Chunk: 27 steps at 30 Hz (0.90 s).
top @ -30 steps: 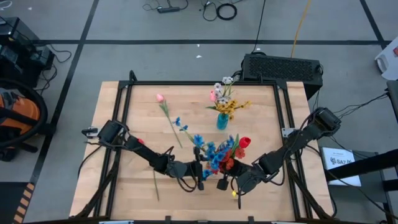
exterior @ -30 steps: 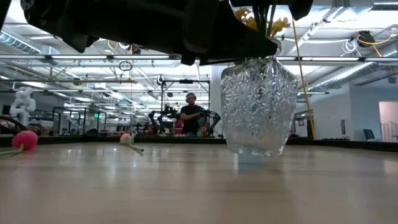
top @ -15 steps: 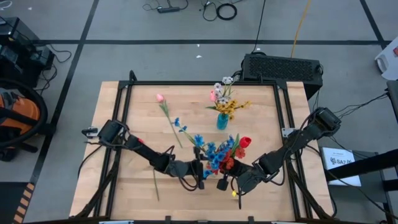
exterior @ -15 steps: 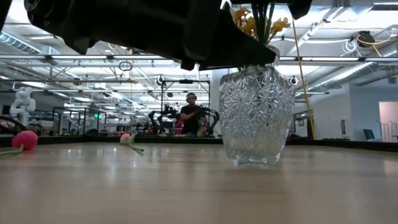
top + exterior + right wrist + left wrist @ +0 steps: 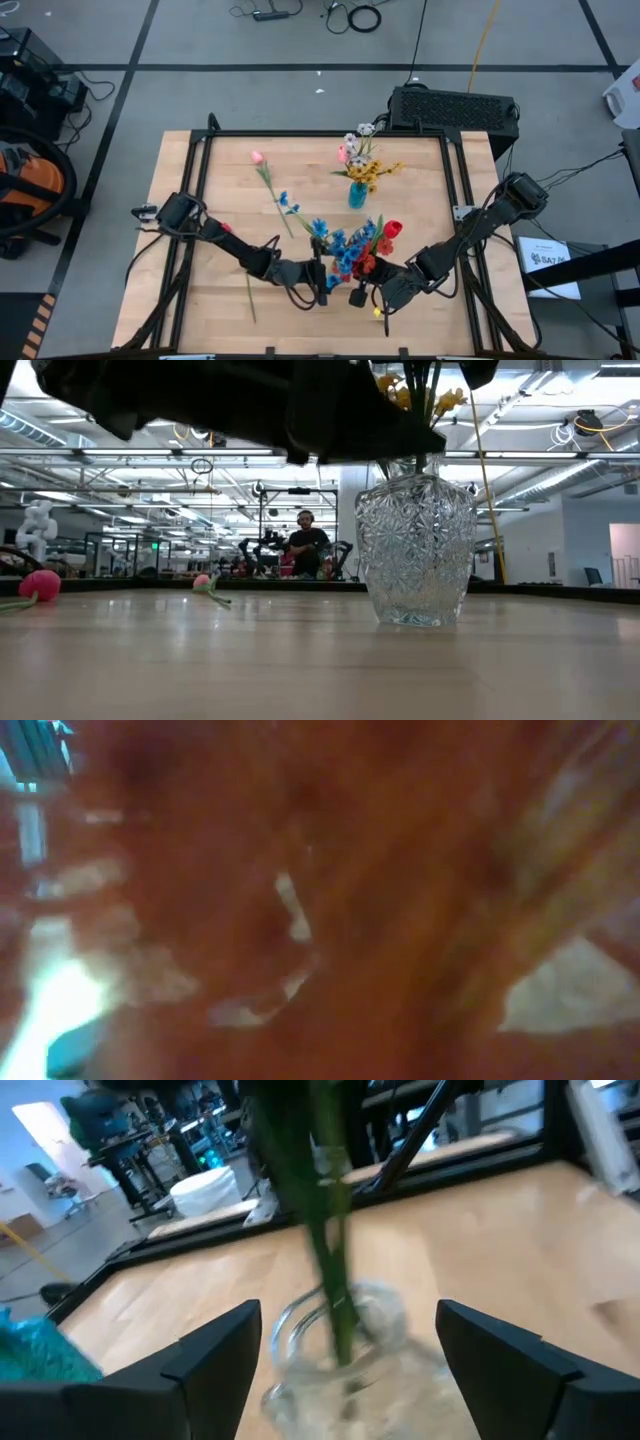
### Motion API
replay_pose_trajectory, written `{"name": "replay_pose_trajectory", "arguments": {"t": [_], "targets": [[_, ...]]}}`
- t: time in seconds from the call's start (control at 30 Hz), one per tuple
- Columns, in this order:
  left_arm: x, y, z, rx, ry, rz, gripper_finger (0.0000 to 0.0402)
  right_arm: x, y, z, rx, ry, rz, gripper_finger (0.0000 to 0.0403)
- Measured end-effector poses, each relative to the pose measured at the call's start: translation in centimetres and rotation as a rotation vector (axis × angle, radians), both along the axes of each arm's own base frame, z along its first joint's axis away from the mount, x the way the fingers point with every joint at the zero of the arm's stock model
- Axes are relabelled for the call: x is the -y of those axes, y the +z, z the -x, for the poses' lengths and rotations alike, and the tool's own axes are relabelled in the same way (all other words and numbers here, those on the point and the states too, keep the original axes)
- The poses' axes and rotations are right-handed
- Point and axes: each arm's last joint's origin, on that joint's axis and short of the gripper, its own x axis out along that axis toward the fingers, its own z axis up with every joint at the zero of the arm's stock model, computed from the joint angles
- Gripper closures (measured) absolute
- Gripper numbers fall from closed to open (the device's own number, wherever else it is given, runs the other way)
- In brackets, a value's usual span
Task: Sort flowers into vase by color
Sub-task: Adjust the transparent vase
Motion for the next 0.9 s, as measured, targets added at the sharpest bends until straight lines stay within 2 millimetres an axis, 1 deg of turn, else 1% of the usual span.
{"name": "replay_pose_trajectory", "arguments": {"t": [0.1, 0.2, 0.3, 0.37, 0.43, 0.5, 0.6, 0.67, 0.77, 0.9], "targets": [[0.6, 1.2, 0.5, 0.015, -0.016, 0.006, 0.0095, 0.0, 0.0, 0.0, -0.001, -0.004, 0.01, 0.0399], [0.8, 2.8, 1.2, -0.003, 0.012, -0.01, 0.0095, 0.0, 0.0, 0.0, 0.001, -0.008, 0.012, 0.0399], [0.8, 4.6, 2.4, -0.056, 0.032, -0.034, 0.0095, 0.1, 0.1, 0.0, 0.009, -0.025, 0.011, 0.0399], [0.6, 5.6, 3.3, -0.111, 0.036, -0.009, 0.0095, 0.1, 0.1, 0.0, 0.009, -0.024, 0.01, 0.0399], [0.4, 6.2, 4.5, -0.197, 0.042, 0.017, 0.0095, 0.0, 0.0, 0.0, 0.005, -0.022, 0.005, 0.0399], [0.0, 6.7, 5.6, -0.276, 0.065, 0.061, 0.0095, -0.1, -0.6, -0.2, 0.001, -0.028, -0.005, 0.0399], [-0.5, 7.5, 7.1, -0.338, 0.112, 0.149, 0.0095, -0.5, -2.1, -0.7, -0.034, -0.019, -0.007, 0.0399], [-0.7, 8.0, 7.9, -0.364, 0.13, 0.179, 0.0095, -0.6, -2.9, -0.9, -0.049, -0.021, -0.006, 0.0399], [-0.7, 8.4, 8.4, -0.364, 0.133, 0.205, 0.0094, -0.7, -3.6, -1.1, -0.049, -0.052, -0.002, 0.0399], [-0.5, 8.5, 8.6, -0.366, 0.121, 0.208, 0.0094, -0.8, -4.5, -1.3, -0.069, -0.051, 0.003, 0.0399]]}}
